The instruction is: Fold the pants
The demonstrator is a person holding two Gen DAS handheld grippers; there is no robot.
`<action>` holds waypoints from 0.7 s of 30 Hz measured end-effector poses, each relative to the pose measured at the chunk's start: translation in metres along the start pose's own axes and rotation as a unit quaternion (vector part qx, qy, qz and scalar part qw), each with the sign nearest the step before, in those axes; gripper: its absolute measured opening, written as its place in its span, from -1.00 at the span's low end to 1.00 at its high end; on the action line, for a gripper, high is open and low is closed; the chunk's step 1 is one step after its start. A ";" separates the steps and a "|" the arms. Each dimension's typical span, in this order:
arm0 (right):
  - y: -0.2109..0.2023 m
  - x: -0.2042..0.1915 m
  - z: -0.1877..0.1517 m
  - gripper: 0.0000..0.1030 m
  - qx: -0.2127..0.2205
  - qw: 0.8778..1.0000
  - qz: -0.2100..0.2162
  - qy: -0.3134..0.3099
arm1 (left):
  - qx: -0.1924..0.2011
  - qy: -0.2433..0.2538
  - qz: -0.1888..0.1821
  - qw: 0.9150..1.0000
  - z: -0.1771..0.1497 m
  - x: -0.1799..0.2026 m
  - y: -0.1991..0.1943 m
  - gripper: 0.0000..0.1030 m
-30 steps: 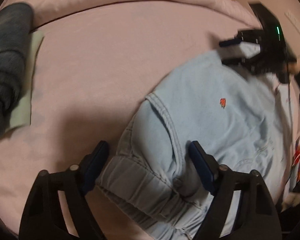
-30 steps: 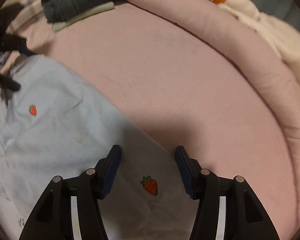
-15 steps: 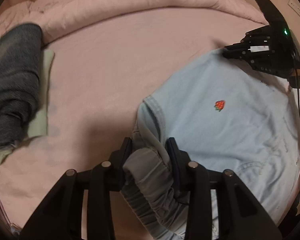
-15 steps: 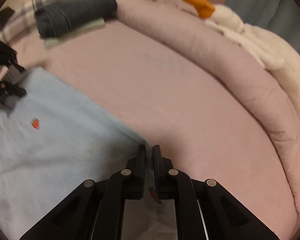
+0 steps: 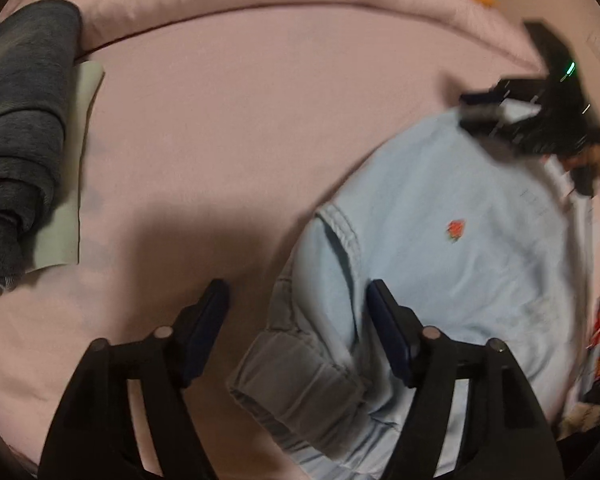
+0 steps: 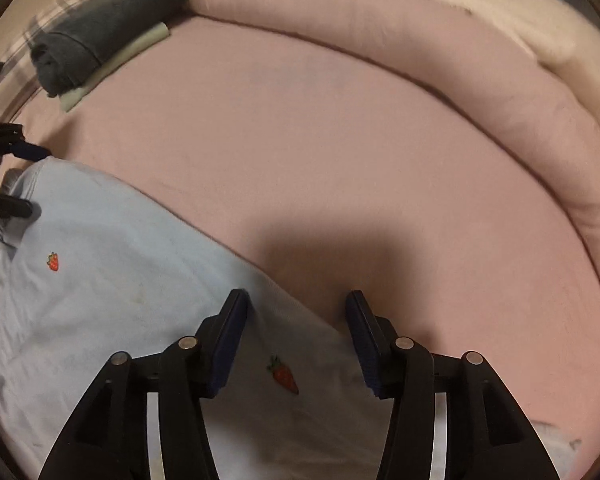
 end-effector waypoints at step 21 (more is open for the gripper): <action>-0.217 -0.117 -0.130 -0.89 0.206 0.970 -0.124 -0.047 | 0.236 0.193 0.213 0.928 -0.155 0.157 -0.158 -0.62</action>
Point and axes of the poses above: each gripper's, at about its wrist camera, not at the fingertips, and y roughly the way its jaws point, x to its right, z to its top, the point moved 3 cm from there along y, roughly the way its jaws point, and after that the axes turned 1 degree about -y, right-handed, at the moved point
